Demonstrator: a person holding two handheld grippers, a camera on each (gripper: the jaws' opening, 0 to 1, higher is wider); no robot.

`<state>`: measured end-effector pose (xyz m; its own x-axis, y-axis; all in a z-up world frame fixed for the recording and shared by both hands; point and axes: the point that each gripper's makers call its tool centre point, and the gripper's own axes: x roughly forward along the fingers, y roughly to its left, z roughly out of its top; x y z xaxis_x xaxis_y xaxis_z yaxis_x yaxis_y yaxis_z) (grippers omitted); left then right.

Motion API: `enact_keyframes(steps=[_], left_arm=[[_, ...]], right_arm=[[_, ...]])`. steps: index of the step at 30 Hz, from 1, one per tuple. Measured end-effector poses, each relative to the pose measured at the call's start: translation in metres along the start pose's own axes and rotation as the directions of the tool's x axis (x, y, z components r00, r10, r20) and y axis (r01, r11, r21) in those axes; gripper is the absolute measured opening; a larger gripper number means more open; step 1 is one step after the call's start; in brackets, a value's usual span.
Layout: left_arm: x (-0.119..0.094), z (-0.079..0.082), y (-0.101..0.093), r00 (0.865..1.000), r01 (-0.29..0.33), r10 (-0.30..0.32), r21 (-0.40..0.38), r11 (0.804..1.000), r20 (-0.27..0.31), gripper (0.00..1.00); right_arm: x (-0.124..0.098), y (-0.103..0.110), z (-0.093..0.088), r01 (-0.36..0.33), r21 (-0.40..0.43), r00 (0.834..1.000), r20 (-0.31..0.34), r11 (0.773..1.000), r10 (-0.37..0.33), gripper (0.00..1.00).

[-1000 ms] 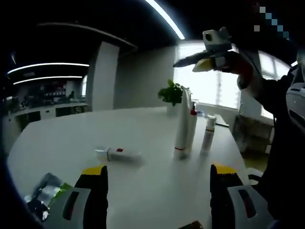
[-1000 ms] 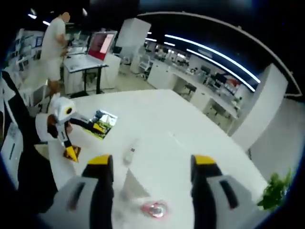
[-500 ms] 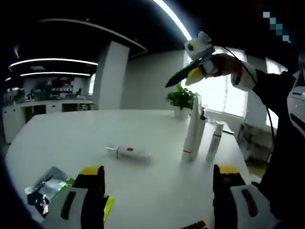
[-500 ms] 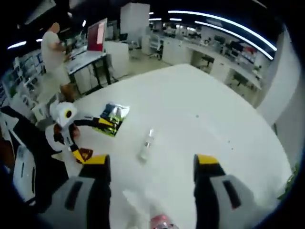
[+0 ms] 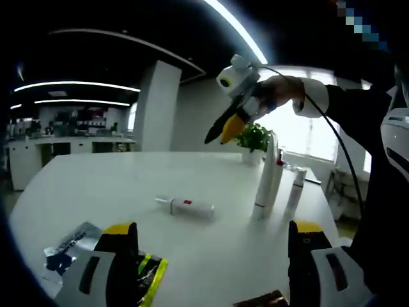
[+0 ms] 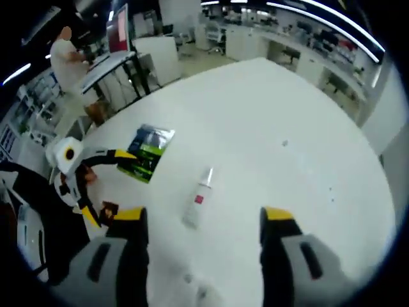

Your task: Arrange the skincare products in the storage area until every visible bottle or jar stands upright without overlapping.

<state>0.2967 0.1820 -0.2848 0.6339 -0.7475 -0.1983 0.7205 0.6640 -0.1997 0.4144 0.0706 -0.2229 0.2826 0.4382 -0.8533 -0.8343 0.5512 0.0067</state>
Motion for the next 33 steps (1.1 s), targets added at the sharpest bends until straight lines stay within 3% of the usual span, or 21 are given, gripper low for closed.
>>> enact_keyframes(steps=[7, 12, 17, 23, 30, 33], left_arm=[[-0.007, -0.001, 0.010, 1.000, -0.024, 0.024, -0.021, 0.999, 0.006, 0.99], [-0.009, -0.003, 0.012, 0.999, -0.033, 0.033, -0.026, 0.999, 0.004, 0.99], [-0.010, -0.005, 0.012, 0.999, -0.034, 0.034, -0.039, 0.999, 0.005, 0.99], [-0.009, -0.007, 0.010, 0.999, -0.033, 0.033, -0.037, 0.999, -0.003, 0.99], [-0.005, -0.008, 0.007, 1.000, -0.017, 0.017, -0.046, 0.999, -0.002, 0.99], [-0.002, -0.008, 0.004, 1.000, -0.004, 0.004, -0.041, 0.999, -0.006, 0.99]], right_arm=[[0.031, 0.000, 0.005, -0.027, -0.004, 0.998, -0.051, 1.000, 0.027, 0.60], [0.054, -0.005, -0.004, -0.024, -0.016, 0.991, -0.129, 1.000, 0.022, 0.59], [0.074, -0.015, -0.006, -0.024, 0.008, 0.987, -0.158, 1.000, 0.025, 0.54], [0.091, -0.011, -0.018, -0.038, 0.025, 0.973, -0.225, 0.999, 0.043, 0.50], [0.107, 0.001, -0.019, -0.069, 0.059, 0.969, -0.234, 0.996, 0.081, 0.47], [0.116, 0.002, -0.022, -0.058, 0.073, 0.960, -0.270, 0.996, 0.075, 0.41]])
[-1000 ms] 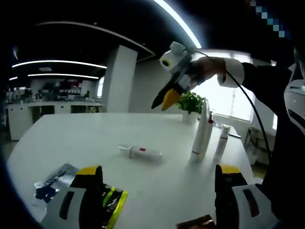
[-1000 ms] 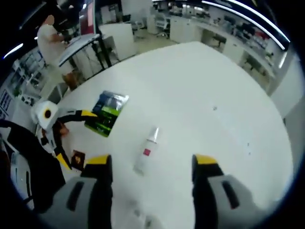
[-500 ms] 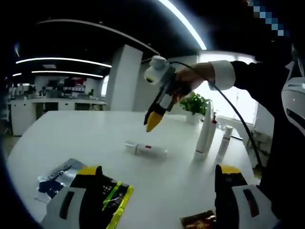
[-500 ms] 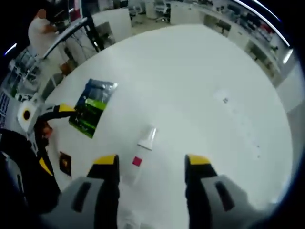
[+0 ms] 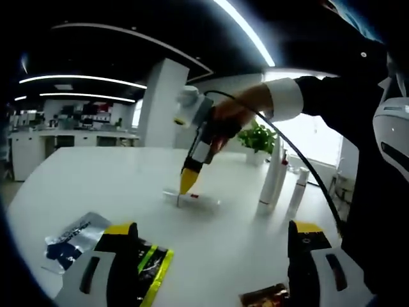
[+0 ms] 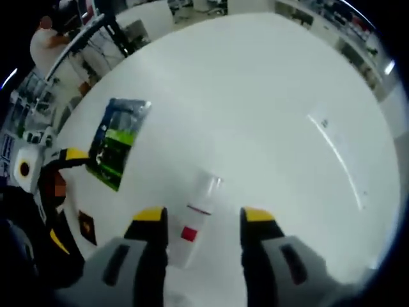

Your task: Arrange the skincare products in the storage area until every visible bottle or jar stands upright without overlapping.

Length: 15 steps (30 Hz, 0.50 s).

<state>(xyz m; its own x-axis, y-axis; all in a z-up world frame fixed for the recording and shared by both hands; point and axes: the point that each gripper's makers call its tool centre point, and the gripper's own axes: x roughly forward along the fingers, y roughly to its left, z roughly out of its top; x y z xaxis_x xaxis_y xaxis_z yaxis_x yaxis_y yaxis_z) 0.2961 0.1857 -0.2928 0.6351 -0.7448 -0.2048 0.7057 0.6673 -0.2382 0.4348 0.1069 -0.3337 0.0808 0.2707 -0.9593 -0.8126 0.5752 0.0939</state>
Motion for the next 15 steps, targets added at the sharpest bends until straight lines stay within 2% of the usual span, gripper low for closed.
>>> enact_keyframes(steps=[2, 6, 11, 15], left_arm=[[0.001, 0.000, -0.002, 1.000, 0.009, -0.009, 0.002, 1.000, -0.001, 0.99], [0.003, -0.001, -0.005, 1.000, 0.020, -0.020, 0.004, 1.000, -0.006, 0.99], [0.006, -0.006, -0.010, 0.999, 0.035, -0.035, 0.003, 0.999, -0.018, 0.98], [0.006, -0.004, -0.012, 0.999, 0.040, -0.040, 0.002, 0.999, -0.009, 0.97]], right_arm=[[0.005, -0.001, 0.001, 0.005, 0.014, 1.000, -0.002, 1.000, -0.005, 0.34], [0.012, -0.002, 0.004, 0.006, 0.016, 1.000, -0.013, 1.000, -0.005, 0.33], [0.015, -0.003, 0.004, 0.015, 0.026, 1.000, -0.024, 1.000, -0.014, 0.26], [0.017, -0.001, 0.003, 0.010, 0.023, 0.999, -0.035, 1.000, -0.010, 0.26]])
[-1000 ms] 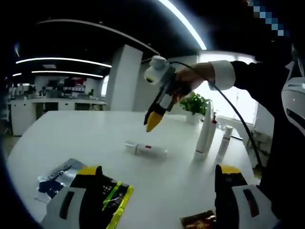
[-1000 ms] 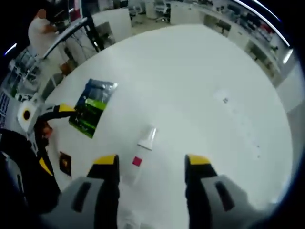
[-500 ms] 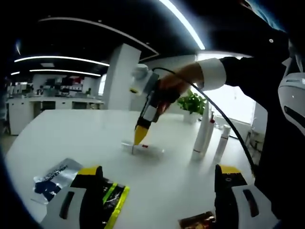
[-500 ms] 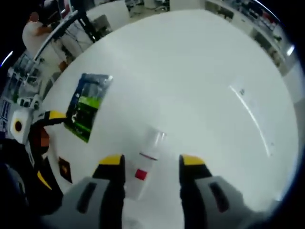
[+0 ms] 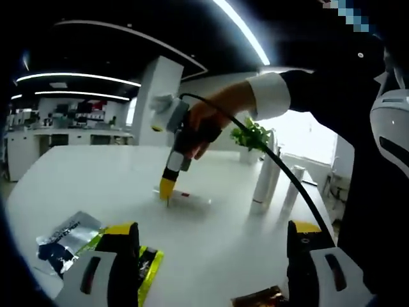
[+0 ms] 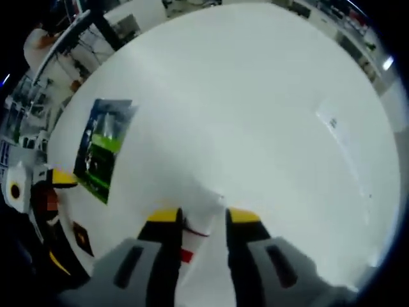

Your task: Arrange the skincare products in the storage area until every visible bottle or jar stands upright without overlapping.

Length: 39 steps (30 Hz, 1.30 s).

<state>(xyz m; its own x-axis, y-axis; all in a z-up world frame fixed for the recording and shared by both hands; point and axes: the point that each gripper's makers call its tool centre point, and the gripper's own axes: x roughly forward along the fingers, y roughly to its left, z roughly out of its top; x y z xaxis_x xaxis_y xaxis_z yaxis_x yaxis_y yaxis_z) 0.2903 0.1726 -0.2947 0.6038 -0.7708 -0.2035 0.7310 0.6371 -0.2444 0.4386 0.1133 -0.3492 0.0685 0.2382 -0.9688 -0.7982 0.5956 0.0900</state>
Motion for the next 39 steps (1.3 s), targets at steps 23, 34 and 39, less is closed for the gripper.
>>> enact_keyframes(steps=[23, 34, 39], left_arm=[[-0.001, 0.006, 0.001, 1.000, 0.016, -0.017, 0.006, 1.000, 0.025, 0.94], [-0.007, 0.008, 0.001, 0.999, 0.013, -0.013, -0.004, 1.000, 0.042, 0.94], [-0.008, 0.009, 0.000, 0.999, 0.013, -0.013, -0.002, 1.000, 0.047, 0.93]], right_arm=[[0.015, 0.003, 0.014, -0.018, -0.123, 0.998, -0.057, 0.992, 0.011, 0.18], [0.010, 0.016, 0.018, -0.005, -0.196, 0.999, -0.046, 0.981, -0.004, 0.17], [0.003, 0.019, 0.018, -0.002, -0.212, 0.999, -0.037, 0.977, -0.006, 0.17]])
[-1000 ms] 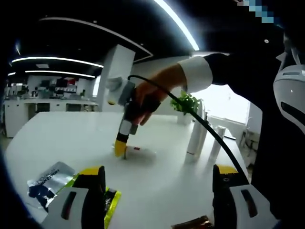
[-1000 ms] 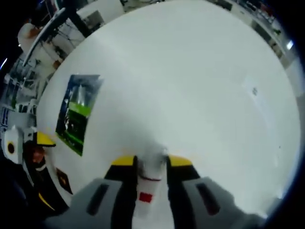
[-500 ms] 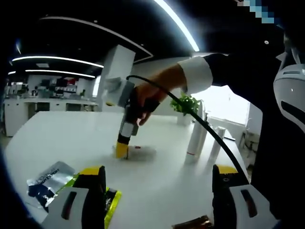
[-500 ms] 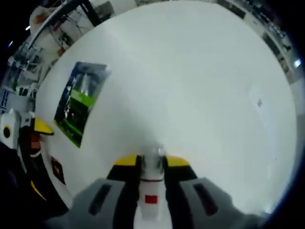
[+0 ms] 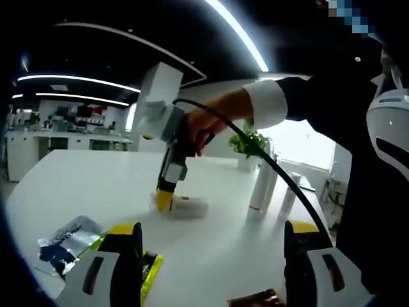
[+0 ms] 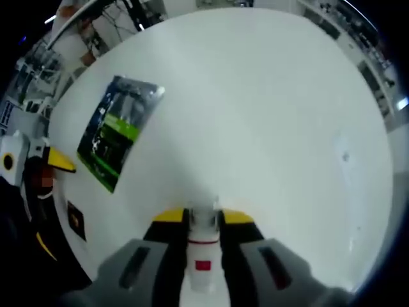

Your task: Arrange the skincare products in the storage area until every visible bottle or jar stands upright without overlapping.

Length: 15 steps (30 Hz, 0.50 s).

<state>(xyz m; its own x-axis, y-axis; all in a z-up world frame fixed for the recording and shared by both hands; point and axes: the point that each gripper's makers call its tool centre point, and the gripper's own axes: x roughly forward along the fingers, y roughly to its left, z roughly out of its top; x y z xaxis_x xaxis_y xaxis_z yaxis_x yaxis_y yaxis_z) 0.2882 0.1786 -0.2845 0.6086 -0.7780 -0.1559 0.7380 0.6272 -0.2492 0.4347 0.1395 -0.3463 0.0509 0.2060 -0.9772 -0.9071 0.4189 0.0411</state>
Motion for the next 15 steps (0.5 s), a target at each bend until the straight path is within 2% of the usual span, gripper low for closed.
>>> enact_keyframes(steps=[1, 8, 15], left_arm=[[0.000, 0.000, 0.000, 1.000, 0.001, -0.001, -0.001, 1.000, 0.001, 0.93], [0.000, 0.002, -0.004, 1.000, 0.002, -0.002, 0.003, 1.000, 0.002, 0.93], [-0.002, 0.004, -0.007, 1.000, -0.006, 0.006, 0.007, 1.000, 0.005, 0.93]], right_arm=[[-0.003, 0.001, 0.004, 0.005, -0.002, 1.000, 0.024, 1.000, -0.004, 0.17], [-0.022, 0.009, 0.006, 0.002, 0.012, 0.998, 0.064, 1.000, -0.003, 0.17], [-0.056, 0.011, 0.017, 0.019, 0.013, 0.986, 0.166, 1.000, -0.021, 0.17]])
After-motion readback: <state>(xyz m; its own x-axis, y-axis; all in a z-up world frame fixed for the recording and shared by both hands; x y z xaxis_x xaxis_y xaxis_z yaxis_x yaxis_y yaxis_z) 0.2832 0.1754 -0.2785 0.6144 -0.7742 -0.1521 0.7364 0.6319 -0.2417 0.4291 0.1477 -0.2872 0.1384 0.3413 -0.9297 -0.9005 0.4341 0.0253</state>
